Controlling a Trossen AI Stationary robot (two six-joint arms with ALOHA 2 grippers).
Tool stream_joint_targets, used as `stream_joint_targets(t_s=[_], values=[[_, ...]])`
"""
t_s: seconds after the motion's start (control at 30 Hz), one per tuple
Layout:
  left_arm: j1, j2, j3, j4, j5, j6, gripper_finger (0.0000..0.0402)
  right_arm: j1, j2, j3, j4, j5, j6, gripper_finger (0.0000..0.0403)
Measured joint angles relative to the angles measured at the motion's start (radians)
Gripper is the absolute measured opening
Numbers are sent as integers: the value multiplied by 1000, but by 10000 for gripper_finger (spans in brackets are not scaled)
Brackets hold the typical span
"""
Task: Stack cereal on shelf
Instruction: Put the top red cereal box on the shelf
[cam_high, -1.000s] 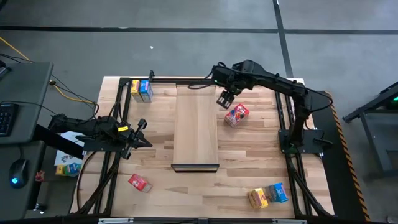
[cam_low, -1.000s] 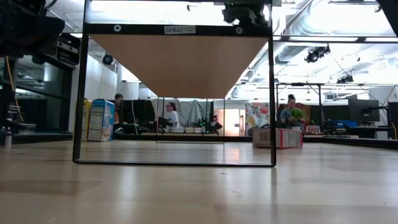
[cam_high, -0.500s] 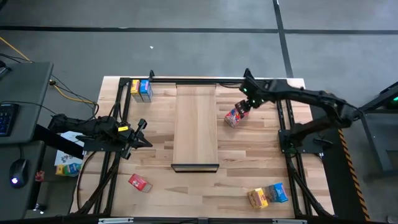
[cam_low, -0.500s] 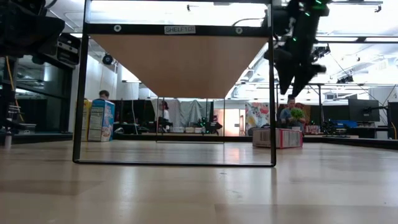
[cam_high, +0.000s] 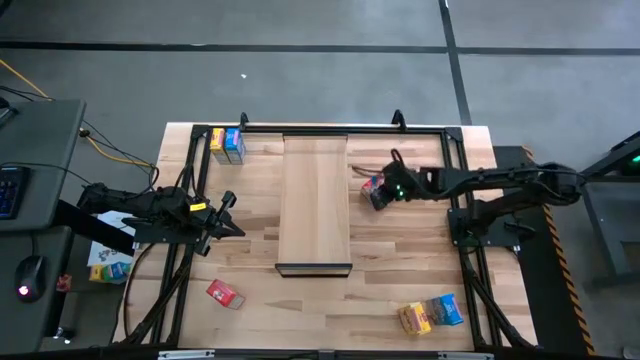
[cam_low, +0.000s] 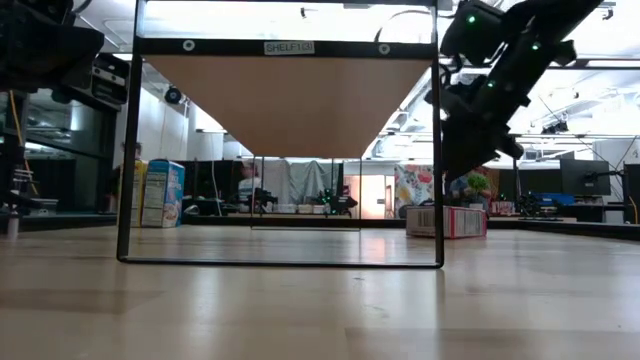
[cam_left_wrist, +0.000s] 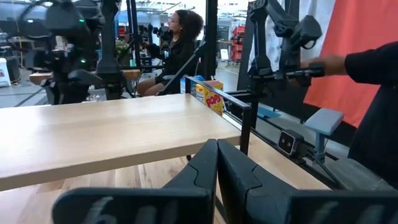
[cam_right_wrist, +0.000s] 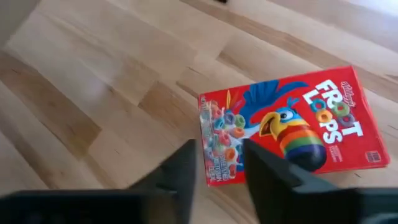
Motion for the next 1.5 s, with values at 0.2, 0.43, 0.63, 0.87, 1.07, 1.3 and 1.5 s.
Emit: stream_joint_targets(t_s=[0.2,0.43,0.63,0.87,1.07,1.3,1.5], values=[[0,0,0,0,0,0,3,100,43,-31,115,18,22,17],[0,0,0,0,0,0,3,125,185,-49,194,54,79,6],[0,0,0,0,0,0,3,124,260,-48,252,59,82,2],[0,0,0,0,0,0,3,124,226,-47,59,175,116,0],[0,0,0,0,0,0,3,95,181,-47,-182,349,164,0],[0,0,0,1,0,0,3,63,155,-47,-228,363,151,0],[0,0,0,0,0,0,3,89,85,-47,-248,360,107,0]])
